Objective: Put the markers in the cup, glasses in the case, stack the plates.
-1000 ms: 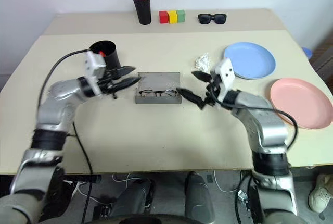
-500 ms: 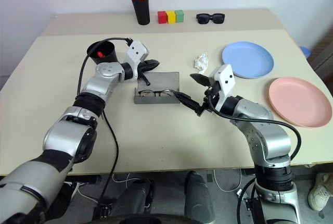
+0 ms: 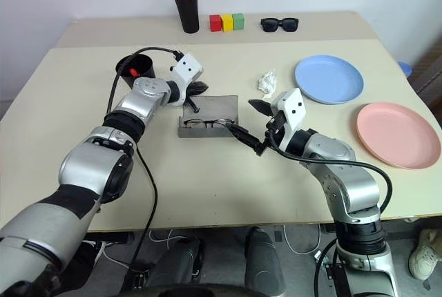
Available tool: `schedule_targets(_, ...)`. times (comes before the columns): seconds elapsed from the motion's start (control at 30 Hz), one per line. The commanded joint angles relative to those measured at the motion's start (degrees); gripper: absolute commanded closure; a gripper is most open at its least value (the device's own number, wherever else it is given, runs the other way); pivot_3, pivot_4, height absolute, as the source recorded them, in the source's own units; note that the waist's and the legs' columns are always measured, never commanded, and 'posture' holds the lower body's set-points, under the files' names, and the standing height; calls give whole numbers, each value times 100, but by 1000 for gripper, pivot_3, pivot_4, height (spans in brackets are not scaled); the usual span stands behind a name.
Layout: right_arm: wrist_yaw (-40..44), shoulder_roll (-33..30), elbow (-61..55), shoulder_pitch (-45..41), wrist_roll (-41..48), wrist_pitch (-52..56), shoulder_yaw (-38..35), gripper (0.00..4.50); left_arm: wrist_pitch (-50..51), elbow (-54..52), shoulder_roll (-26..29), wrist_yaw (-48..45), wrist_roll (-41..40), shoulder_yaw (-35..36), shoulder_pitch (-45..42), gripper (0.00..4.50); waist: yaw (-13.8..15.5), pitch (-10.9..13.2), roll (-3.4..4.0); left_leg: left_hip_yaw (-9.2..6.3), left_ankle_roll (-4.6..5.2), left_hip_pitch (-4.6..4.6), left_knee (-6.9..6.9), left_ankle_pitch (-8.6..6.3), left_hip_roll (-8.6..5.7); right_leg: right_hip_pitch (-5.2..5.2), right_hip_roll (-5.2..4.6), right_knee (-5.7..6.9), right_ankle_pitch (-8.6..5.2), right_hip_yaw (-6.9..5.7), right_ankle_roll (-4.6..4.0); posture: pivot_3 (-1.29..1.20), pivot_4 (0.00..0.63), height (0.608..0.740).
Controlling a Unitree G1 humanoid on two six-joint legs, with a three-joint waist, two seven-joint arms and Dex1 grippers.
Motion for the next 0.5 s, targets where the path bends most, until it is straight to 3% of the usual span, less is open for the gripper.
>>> schedule_targets(0.03, -54, -61, -244, -16, 26, -117, -12, 0, 201, -33, 43, -226, -53, 102, -181, 4435, 0, 0, 0, 0, 0, 0, 0, 0, 0, 0, 0, 0, 0, 0, 0, 0, 150, 740)
schedule_targets(0.5, -83, -102, -83, -94, -152, -273, 155, 0, 1465, -1039, 197, -1742, -405, 176, 3, 4435, -6, 0, 0, 0, 0, 0, 4, 0, 0, 0, 0, 6, 0, 0, 0, 0, 150, 740)
